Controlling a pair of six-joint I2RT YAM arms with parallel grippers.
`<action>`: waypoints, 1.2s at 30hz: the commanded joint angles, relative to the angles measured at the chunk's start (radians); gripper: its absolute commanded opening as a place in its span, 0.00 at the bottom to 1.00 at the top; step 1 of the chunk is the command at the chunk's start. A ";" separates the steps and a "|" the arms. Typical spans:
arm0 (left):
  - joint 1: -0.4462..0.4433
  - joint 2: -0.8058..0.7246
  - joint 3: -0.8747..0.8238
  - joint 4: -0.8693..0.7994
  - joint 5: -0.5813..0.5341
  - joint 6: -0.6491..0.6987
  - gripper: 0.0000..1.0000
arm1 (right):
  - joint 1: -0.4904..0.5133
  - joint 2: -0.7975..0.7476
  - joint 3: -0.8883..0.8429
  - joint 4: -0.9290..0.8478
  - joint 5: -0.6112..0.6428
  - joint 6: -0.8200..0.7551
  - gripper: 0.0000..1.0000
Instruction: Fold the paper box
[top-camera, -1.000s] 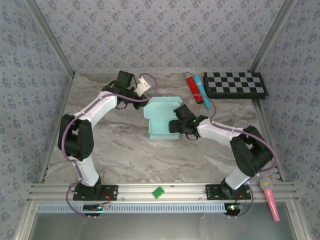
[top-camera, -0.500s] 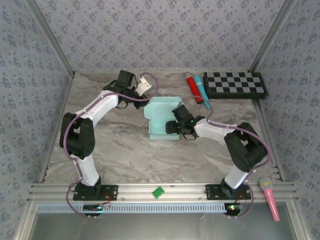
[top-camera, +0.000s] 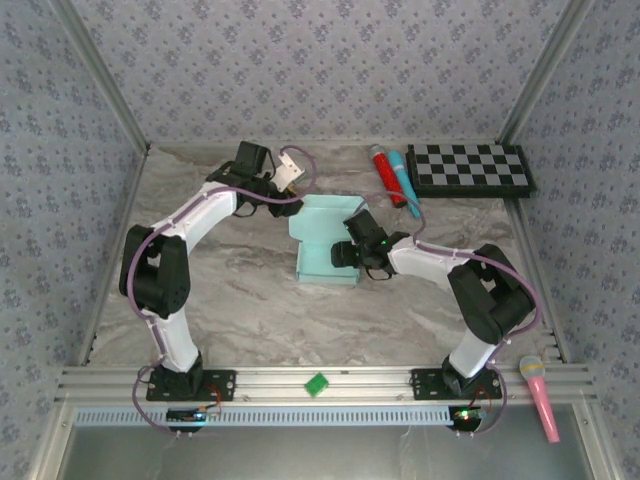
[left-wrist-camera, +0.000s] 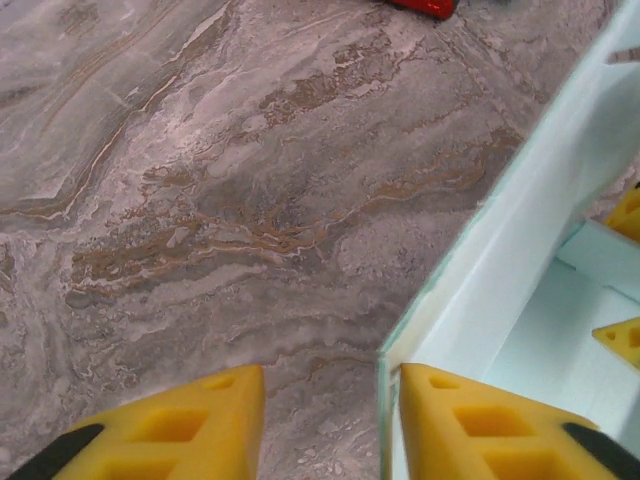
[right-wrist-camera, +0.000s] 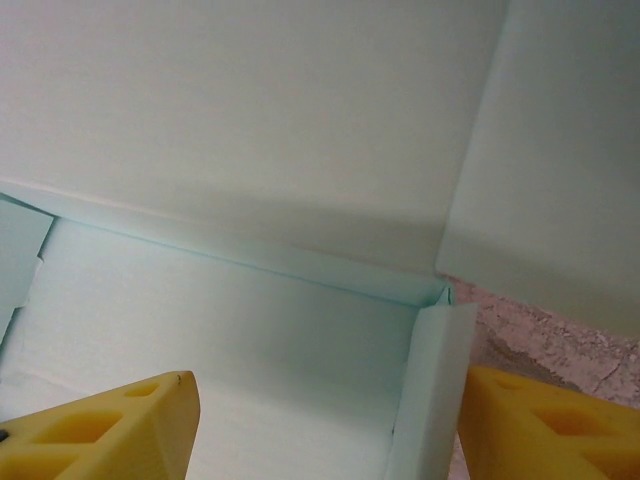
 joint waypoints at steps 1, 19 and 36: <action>0.000 -0.049 -0.010 0.026 0.008 -0.008 0.46 | 0.005 -0.001 0.000 -0.003 0.001 0.010 0.70; -0.006 -0.216 -0.035 -0.042 -0.010 -0.038 0.64 | -0.002 -0.086 -0.005 -0.067 0.048 -0.051 0.73; 0.000 -0.485 -0.236 -0.080 -0.132 -0.283 0.69 | -0.114 -0.266 -0.002 -0.198 -0.107 -0.320 0.78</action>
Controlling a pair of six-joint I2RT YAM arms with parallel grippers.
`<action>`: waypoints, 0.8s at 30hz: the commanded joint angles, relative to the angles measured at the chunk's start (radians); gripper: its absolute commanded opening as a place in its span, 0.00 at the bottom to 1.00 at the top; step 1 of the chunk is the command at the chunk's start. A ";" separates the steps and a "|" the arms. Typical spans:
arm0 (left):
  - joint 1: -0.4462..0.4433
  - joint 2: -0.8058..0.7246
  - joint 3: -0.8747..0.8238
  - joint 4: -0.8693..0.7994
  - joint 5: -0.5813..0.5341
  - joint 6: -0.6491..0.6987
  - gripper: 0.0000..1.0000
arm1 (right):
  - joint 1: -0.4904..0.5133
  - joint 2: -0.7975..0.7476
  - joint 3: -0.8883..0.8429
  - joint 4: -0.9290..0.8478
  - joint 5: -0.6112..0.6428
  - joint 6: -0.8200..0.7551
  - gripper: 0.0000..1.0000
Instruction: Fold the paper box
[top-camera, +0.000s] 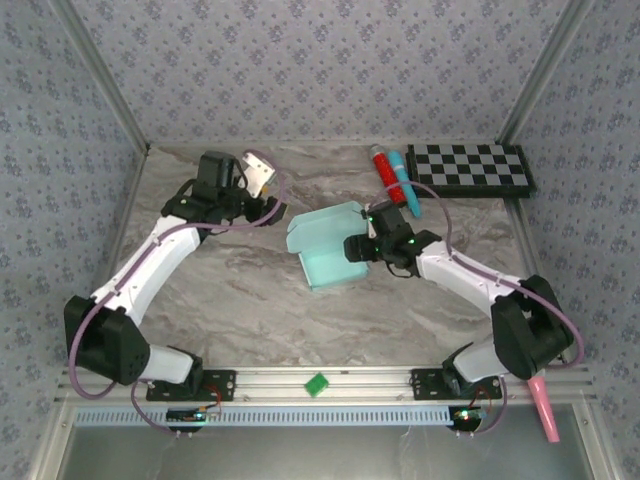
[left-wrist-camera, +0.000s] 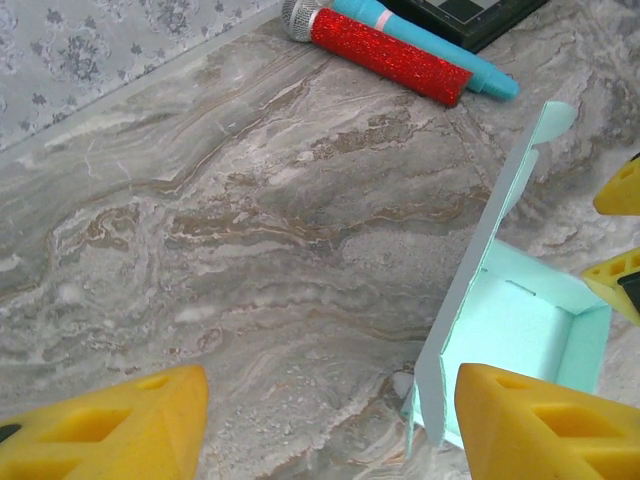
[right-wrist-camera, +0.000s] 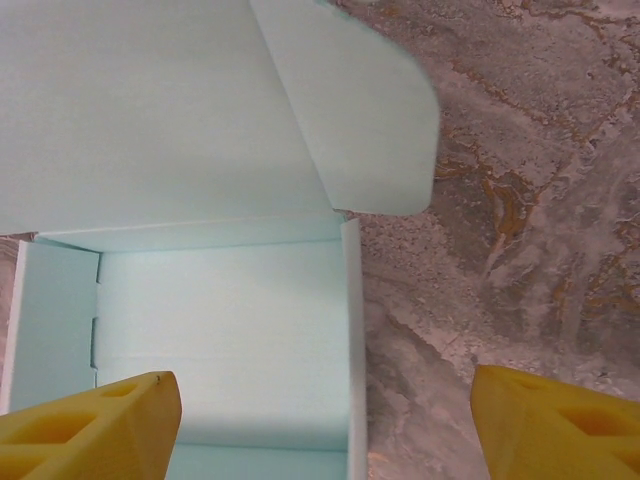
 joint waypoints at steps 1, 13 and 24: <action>-0.001 -0.039 -0.024 -0.061 -0.002 -0.082 0.70 | -0.043 -0.013 0.043 -0.090 -0.092 -0.145 0.78; 0.143 0.010 -0.123 -0.118 -0.352 -0.379 0.66 | -0.160 -0.011 0.061 -0.099 -0.147 -0.180 0.76; 0.243 0.421 0.173 -0.287 -0.528 -0.352 0.50 | -0.172 -0.032 0.037 -0.081 -0.140 -0.137 0.76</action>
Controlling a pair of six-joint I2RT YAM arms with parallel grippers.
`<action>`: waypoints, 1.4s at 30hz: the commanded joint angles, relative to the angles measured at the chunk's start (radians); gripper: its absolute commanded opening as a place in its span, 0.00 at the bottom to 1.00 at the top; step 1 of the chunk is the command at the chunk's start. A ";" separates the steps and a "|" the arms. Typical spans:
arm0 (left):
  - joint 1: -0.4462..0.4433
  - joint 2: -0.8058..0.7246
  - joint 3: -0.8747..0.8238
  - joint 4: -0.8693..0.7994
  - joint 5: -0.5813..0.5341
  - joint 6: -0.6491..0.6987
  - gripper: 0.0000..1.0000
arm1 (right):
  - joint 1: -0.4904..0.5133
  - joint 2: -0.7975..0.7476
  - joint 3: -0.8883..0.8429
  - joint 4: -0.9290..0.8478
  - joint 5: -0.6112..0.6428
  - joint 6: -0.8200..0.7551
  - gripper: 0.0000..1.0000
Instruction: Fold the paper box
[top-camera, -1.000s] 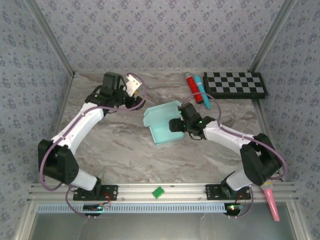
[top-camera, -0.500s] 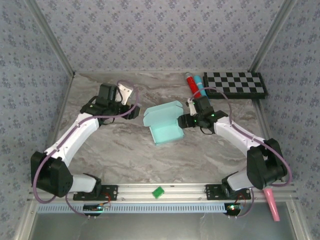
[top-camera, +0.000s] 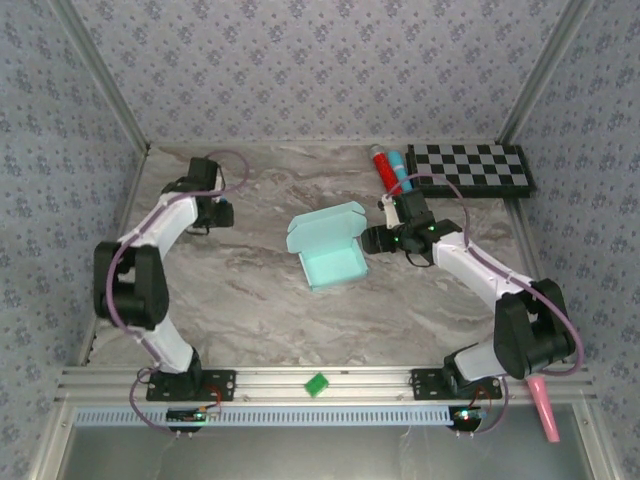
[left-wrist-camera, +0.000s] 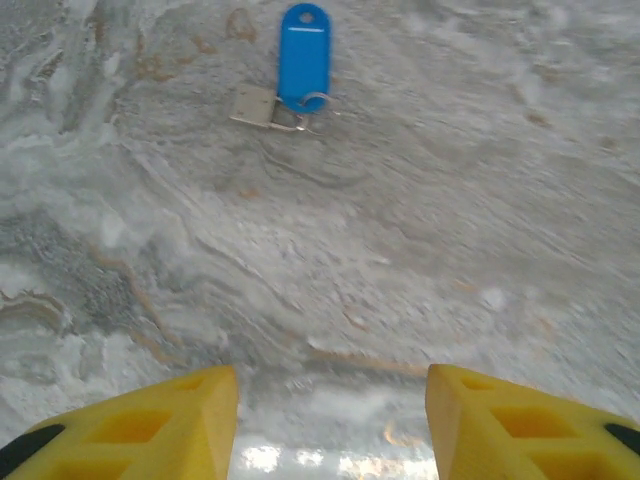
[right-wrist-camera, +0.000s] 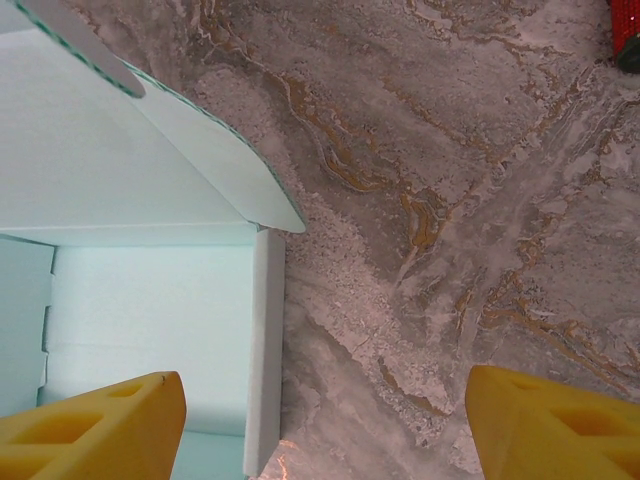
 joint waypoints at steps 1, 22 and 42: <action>-0.003 0.103 0.139 -0.115 -0.096 0.007 0.48 | -0.006 -0.023 0.000 -0.008 -0.015 0.019 0.76; -0.069 0.493 0.526 -0.265 -0.258 0.043 0.41 | 0.011 -0.019 -0.033 0.026 -0.046 0.061 0.76; -0.062 0.588 0.589 -0.266 -0.282 0.062 0.35 | 0.036 -0.013 -0.033 0.025 -0.046 0.069 0.76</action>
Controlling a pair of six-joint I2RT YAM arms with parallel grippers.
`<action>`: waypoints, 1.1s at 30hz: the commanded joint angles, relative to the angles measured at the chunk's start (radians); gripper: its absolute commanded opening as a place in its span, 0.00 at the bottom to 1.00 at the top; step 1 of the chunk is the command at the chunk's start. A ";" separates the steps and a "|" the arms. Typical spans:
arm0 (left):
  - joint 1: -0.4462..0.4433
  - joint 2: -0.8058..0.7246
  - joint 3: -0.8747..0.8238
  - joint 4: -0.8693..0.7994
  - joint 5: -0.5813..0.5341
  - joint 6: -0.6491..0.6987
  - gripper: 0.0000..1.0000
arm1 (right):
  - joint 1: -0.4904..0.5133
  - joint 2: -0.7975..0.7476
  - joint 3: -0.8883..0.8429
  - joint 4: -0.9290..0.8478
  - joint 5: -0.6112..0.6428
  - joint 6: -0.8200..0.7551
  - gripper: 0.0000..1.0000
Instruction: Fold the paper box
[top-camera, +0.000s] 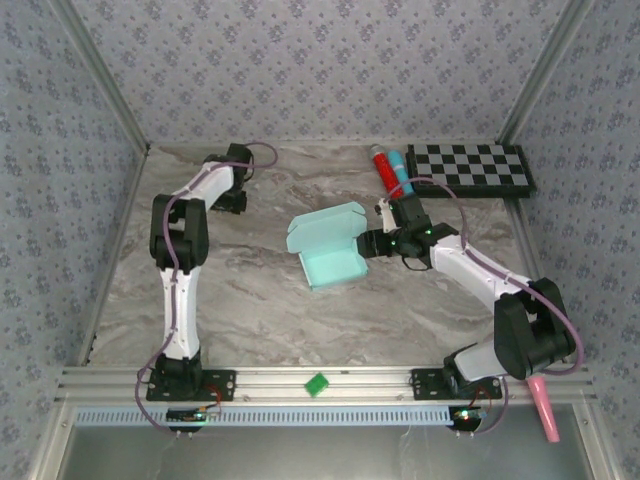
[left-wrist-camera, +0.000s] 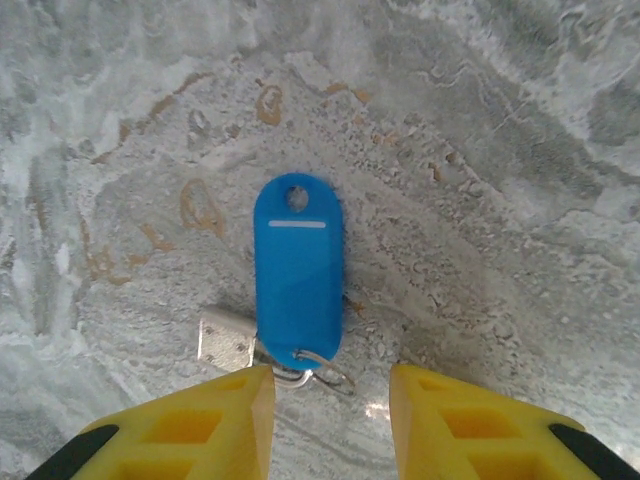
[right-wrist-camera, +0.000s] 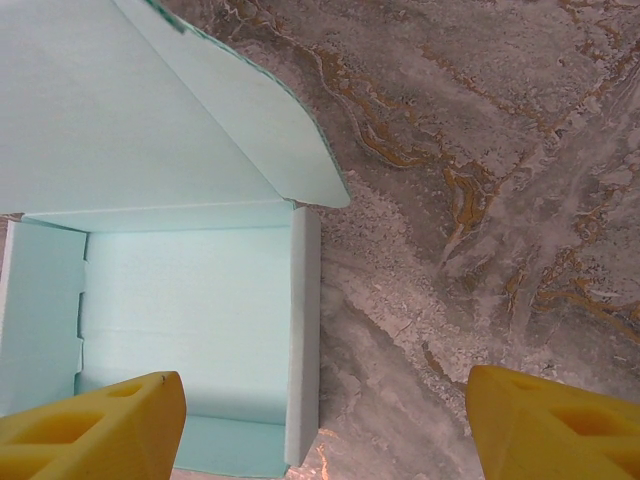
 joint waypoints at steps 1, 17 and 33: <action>-0.001 0.022 0.024 -0.030 -0.020 0.011 0.35 | 0.007 -0.013 -0.006 0.007 -0.013 0.010 0.76; 0.013 0.023 0.019 -0.034 -0.036 0.010 0.22 | 0.026 0.003 -0.008 0.011 -0.014 0.015 0.76; 0.013 -0.013 -0.010 -0.005 -0.067 0.029 0.09 | 0.039 0.009 -0.004 0.007 -0.017 0.018 0.76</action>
